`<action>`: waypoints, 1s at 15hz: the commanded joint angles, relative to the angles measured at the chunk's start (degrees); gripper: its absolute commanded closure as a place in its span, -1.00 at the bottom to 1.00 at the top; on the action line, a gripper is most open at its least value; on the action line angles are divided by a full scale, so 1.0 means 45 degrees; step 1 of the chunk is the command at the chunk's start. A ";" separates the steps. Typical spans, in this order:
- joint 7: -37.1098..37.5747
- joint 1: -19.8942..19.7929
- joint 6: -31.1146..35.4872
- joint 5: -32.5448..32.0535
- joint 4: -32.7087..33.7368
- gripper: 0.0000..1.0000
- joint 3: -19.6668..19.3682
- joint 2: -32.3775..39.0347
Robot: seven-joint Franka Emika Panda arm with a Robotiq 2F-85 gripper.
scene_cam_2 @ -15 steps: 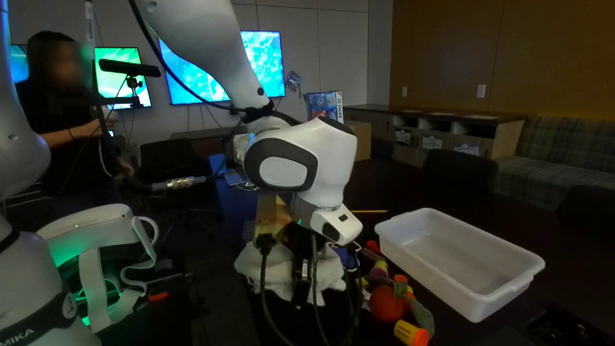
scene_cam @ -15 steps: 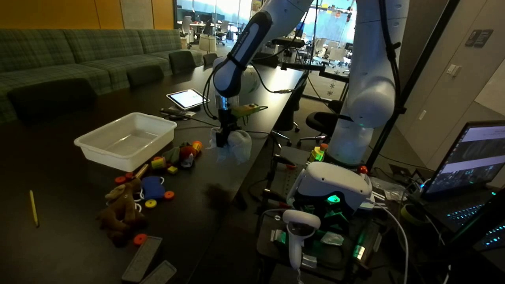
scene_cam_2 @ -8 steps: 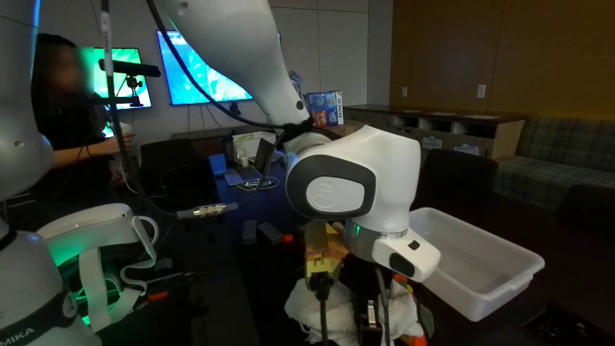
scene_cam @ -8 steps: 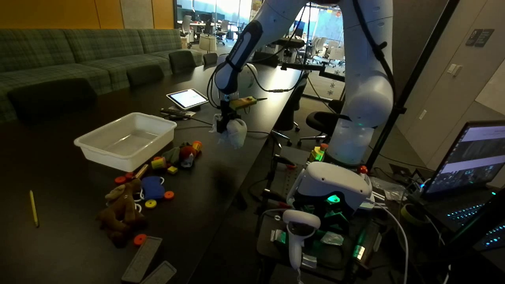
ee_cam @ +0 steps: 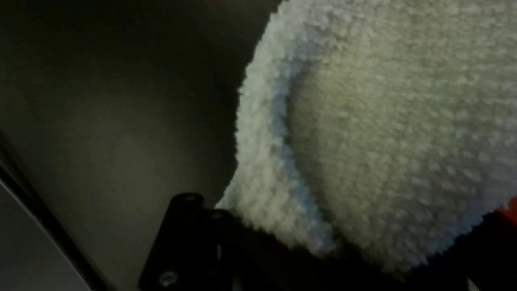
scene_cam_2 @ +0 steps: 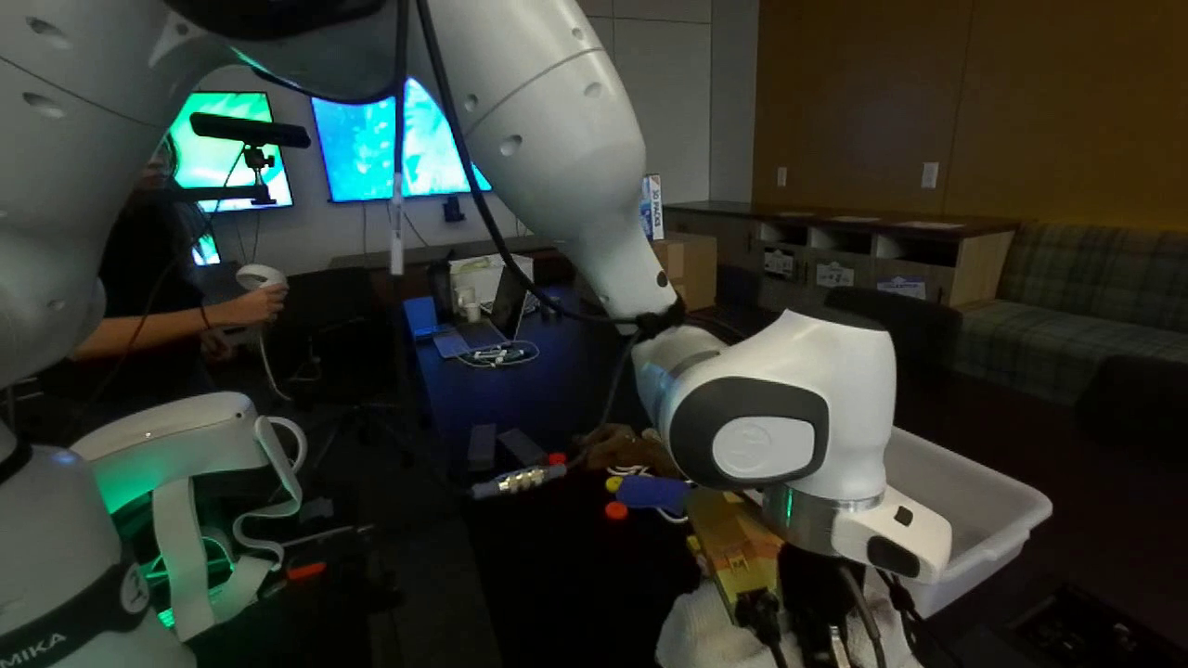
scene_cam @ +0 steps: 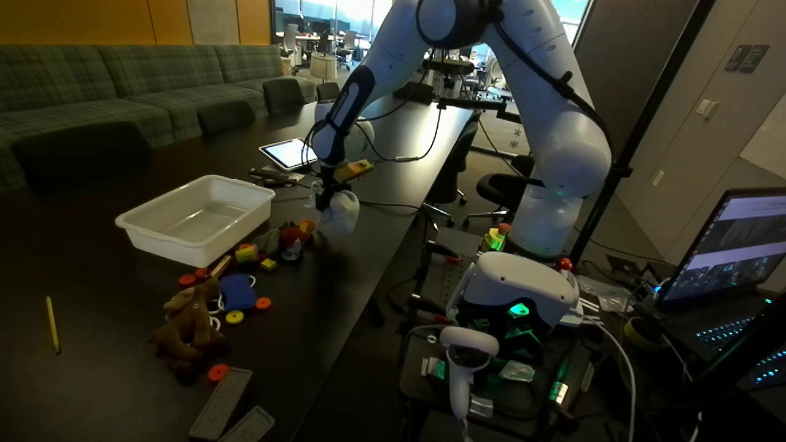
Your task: Pick up the cloth and sweep away the items on the table, then put the cloth in the bowl
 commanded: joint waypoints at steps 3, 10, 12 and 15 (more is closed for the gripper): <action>0.0017 0.0355 0.0782 -0.1130 0.2803 0.87 -0.0271 0.2622; -0.0182 0.0819 0.1076 -0.1117 0.4403 0.87 0.0301 0.3876; -0.0064 0.1061 0.1052 -0.1036 0.4534 0.87 0.0463 0.3942; 0.0472 0.1668 0.1175 -0.0948 0.4357 0.88 0.0551 0.4009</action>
